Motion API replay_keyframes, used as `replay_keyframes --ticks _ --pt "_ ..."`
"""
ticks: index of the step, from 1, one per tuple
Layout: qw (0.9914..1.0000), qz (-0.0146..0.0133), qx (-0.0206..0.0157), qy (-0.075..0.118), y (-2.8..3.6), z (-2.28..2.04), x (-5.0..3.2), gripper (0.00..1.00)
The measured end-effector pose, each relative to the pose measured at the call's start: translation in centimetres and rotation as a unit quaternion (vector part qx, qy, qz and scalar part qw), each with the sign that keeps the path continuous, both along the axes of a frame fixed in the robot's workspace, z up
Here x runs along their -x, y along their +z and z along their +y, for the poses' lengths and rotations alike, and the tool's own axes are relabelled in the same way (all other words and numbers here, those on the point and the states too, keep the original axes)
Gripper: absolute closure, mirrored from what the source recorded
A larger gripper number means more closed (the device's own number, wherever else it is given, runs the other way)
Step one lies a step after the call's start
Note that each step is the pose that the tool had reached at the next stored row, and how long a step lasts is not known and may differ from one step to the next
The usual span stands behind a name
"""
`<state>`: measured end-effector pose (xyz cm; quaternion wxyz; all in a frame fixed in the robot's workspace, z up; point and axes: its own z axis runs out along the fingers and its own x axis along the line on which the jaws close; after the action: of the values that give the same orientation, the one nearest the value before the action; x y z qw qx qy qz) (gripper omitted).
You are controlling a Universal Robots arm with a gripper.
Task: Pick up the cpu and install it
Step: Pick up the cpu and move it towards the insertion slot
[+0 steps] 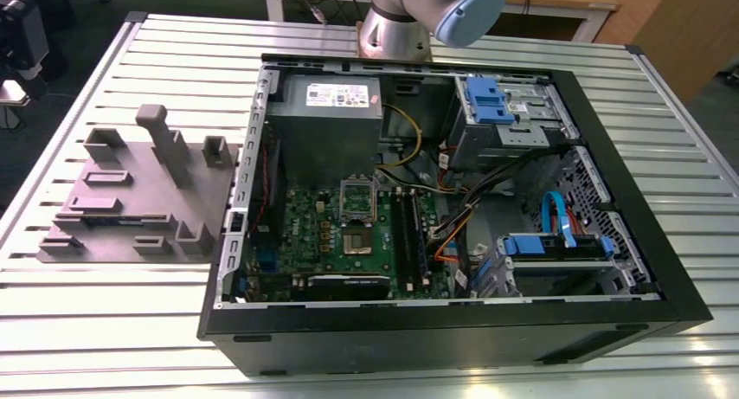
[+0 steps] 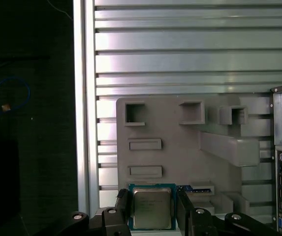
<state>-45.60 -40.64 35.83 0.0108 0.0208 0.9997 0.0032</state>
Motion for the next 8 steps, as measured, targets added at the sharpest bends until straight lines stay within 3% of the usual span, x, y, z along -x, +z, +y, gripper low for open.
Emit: replay_keyframes --ticks 8 --pt "1.0 0.0 0.0002 0.0 0.06 0.0 0.0 0.53"
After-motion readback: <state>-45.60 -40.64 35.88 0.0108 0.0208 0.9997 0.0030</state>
